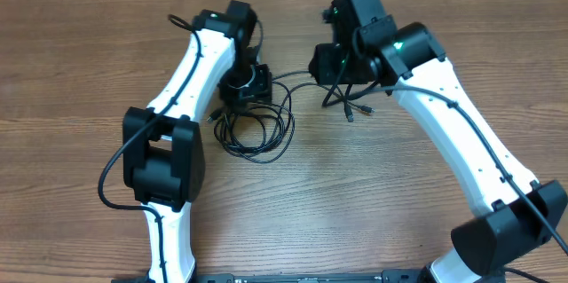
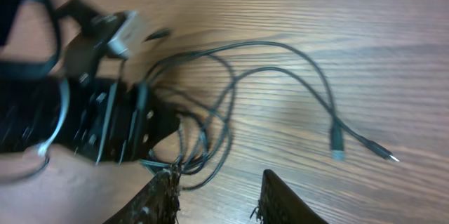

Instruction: Untangle cables

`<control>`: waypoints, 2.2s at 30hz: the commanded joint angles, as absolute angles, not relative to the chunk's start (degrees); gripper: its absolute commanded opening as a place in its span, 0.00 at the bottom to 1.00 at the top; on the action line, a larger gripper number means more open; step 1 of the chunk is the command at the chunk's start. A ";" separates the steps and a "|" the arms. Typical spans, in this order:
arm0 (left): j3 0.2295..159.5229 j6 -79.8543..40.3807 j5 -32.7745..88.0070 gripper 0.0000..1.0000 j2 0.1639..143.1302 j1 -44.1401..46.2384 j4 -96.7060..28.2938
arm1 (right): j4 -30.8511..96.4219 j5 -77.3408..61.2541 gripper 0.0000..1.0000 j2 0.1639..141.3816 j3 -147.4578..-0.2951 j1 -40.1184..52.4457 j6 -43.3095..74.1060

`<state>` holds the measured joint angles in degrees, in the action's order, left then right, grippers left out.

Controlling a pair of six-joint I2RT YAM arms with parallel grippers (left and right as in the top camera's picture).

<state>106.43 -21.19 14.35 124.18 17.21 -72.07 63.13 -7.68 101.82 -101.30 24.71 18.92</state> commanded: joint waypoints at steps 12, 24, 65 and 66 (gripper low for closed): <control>106.10 -41.45 0.95 0.45 123.46 25.91 -69.12 | 65.25 -12.10 0.27 102.35 -101.47 16.95 22.72; 101.51 -44.42 -0.01 0.41 123.66 26.70 -68.16 | 65.78 -12.10 0.28 102.35 -101.47 16.97 22.70; 92.77 -49.91 1.48 0.21 123.72 26.00 -56.49 | 65.91 -12.10 0.33 102.35 -101.47 16.95 22.70; 92.77 -49.65 1.48 0.20 123.72 25.93 -56.42 | 65.91 -12.10 0.33 102.35 -101.47 16.95 22.70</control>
<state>93.03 -50.48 1.45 124.18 26.26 -56.51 66.04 -11.81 102.61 -101.30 16.91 22.50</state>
